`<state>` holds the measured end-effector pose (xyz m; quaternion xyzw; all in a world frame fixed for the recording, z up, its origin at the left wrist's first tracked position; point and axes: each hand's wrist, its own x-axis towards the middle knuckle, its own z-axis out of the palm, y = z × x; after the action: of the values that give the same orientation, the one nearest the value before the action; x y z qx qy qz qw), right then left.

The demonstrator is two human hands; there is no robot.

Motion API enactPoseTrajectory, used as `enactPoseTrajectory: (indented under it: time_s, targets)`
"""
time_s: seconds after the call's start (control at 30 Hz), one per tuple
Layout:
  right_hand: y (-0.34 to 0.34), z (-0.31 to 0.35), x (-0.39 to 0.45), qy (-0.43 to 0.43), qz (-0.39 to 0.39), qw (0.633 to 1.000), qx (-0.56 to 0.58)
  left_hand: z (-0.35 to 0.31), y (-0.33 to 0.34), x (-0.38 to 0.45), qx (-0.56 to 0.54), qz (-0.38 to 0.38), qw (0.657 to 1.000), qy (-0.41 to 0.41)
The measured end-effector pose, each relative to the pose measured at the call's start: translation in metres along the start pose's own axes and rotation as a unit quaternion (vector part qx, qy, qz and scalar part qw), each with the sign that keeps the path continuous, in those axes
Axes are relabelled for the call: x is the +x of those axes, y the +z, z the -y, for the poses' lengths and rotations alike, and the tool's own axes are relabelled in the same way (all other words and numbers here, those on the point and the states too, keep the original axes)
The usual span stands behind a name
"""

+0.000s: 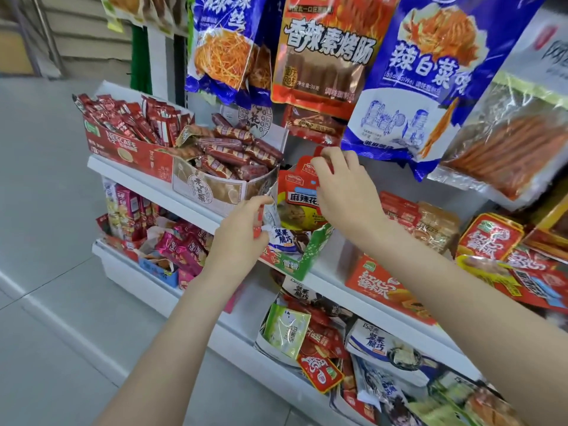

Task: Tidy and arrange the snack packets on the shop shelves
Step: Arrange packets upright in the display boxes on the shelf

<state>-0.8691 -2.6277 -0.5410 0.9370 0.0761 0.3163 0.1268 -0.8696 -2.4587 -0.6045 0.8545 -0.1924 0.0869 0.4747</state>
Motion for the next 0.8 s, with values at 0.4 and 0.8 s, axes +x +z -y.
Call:
enactPoseTrajectory:
  time_s: [0.4, 0.8]
  targets:
    - [0.035, 0.039, 0.031, -0.012, 0.464, 0.871, 0.163, 0.004, -0.004, 0.000, -0.052, 0.002, 0.999, -0.012]
    - [0.013, 0.006, 0.001, 0.070, 0.216, 0.910, 0.348, 0.002, 0.001, 0.001, -0.054, 0.004, 0.998, 0.011]
